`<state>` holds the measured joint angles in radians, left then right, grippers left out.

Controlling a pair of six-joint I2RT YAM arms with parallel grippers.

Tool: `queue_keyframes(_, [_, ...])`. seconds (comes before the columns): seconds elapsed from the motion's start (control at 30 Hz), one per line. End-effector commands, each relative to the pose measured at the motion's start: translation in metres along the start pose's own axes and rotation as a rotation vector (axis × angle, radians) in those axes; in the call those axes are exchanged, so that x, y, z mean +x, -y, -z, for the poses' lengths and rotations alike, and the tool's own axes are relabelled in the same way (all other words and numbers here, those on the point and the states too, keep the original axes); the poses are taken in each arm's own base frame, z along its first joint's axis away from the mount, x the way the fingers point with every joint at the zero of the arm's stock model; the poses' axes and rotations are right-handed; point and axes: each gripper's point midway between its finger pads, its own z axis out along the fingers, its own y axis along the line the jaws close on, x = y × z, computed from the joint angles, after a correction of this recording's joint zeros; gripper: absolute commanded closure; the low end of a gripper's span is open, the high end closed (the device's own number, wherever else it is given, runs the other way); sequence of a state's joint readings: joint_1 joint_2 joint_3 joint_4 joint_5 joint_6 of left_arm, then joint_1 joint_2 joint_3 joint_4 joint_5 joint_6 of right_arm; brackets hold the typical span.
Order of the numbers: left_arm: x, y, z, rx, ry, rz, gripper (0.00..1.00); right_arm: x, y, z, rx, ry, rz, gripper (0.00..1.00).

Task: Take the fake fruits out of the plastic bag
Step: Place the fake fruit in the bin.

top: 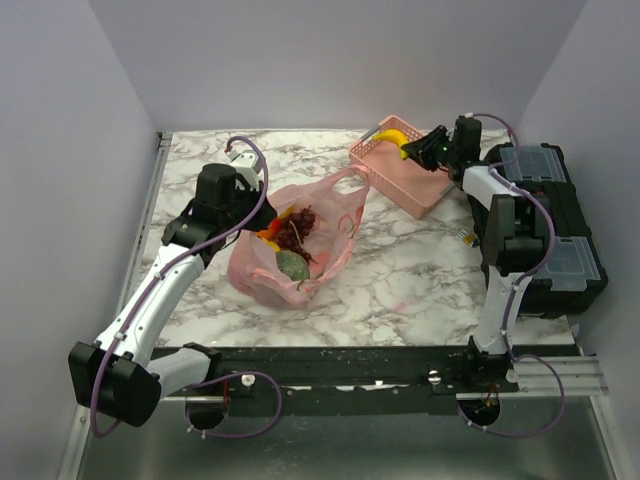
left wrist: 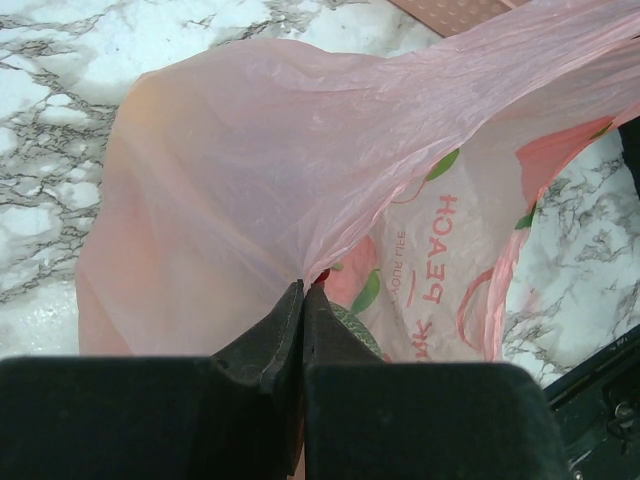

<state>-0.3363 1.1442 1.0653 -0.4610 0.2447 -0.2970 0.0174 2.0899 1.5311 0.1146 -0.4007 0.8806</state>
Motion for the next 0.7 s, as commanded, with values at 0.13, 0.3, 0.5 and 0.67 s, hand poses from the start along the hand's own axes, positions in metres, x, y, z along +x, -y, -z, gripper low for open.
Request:
queue_keyframes(0.13, [-0.007,0.01,0.008,0.034,0.024,-0.01,1.0,0.002,0.052,-0.023,0.161,-0.027,0.028,0.91])
queue_keyframes(0.3, [-0.007,0.011,0.008,0.038,0.023,-0.009,1.0,0.003,0.064,-0.023,0.201,-0.02,0.064,0.85])
queue_keyframes(0.5, [-0.006,0.01,0.007,0.035,0.022,-0.008,1.0,0.004,0.063,-0.012,0.216,-0.022,0.099,0.85])
queue_keyframes(0.67, [-0.006,0.011,0.007,0.039,0.019,-0.006,1.0,0.002,0.036,0.007,0.127,0.01,0.111,0.86])
